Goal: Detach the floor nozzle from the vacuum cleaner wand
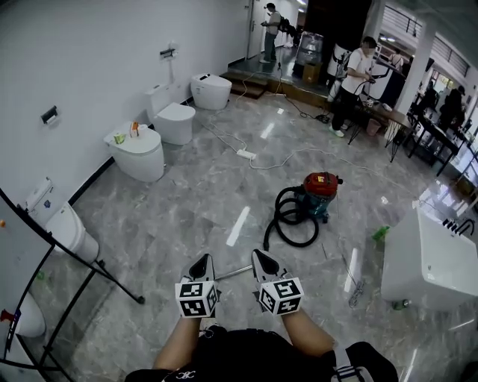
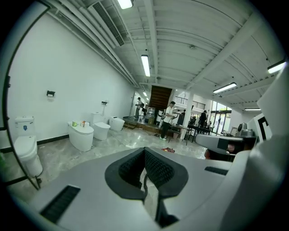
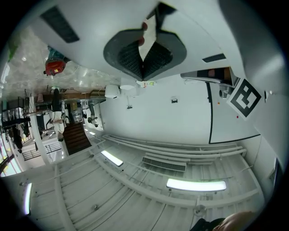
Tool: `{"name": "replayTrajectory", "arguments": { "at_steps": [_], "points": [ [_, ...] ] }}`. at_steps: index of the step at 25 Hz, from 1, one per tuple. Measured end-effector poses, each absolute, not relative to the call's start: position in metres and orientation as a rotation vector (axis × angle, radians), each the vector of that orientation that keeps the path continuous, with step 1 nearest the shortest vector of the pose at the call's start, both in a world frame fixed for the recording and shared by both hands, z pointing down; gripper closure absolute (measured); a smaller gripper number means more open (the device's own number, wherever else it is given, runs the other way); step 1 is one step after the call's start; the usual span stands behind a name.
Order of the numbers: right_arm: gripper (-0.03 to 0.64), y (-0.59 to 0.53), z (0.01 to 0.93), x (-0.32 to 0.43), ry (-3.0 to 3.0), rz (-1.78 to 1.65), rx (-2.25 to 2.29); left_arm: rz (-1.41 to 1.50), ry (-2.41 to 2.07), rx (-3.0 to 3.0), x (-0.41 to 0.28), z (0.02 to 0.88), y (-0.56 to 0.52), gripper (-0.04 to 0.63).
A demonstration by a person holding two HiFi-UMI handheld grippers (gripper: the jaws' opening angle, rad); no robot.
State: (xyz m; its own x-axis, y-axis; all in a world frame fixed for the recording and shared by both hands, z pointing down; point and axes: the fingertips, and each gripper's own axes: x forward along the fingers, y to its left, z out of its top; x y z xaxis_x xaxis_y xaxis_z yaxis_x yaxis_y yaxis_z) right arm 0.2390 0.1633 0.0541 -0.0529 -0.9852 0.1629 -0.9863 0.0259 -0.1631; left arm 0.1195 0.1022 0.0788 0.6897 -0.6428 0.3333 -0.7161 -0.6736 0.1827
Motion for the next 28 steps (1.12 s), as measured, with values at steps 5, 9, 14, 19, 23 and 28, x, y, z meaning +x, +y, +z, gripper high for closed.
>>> {"name": "replayTrajectory", "arguments": {
  "at_steps": [5, 9, 14, 19, 23, 28],
  "points": [
    [0.611, 0.095, 0.051, 0.225, -2.249, 0.356, 2.153, 0.36, -1.059, 2.615, 0.11, 0.078, 0.033, 0.595],
    [0.611, 0.054, 0.059, 0.217, -2.237, 0.38, 2.153, 0.37, -1.051, 2.631, 0.101, 0.078, -0.011, 0.595],
    [0.611, 0.018, 0.07, 0.205, -2.221, 0.389, 2.137, 0.401, -1.05, 2.619, 0.087, 0.088, -0.047, 0.595],
    [0.611, -0.001, 0.102, 0.195, -2.218, 0.379, 2.014, 0.431, -1.06, 2.574, 0.081, 0.114, -0.07, 0.595],
    [0.611, -0.017, 0.132, 0.19, -2.223, 0.399, 1.902, 0.482, -1.081, 2.513, 0.076, 0.143, -0.083, 0.595],
    [0.611, -0.048, 0.183, 0.192, -2.237, 0.466, 1.754, 0.531, -1.111, 2.431, 0.081, 0.185, -0.106, 0.597]
  ]
}}
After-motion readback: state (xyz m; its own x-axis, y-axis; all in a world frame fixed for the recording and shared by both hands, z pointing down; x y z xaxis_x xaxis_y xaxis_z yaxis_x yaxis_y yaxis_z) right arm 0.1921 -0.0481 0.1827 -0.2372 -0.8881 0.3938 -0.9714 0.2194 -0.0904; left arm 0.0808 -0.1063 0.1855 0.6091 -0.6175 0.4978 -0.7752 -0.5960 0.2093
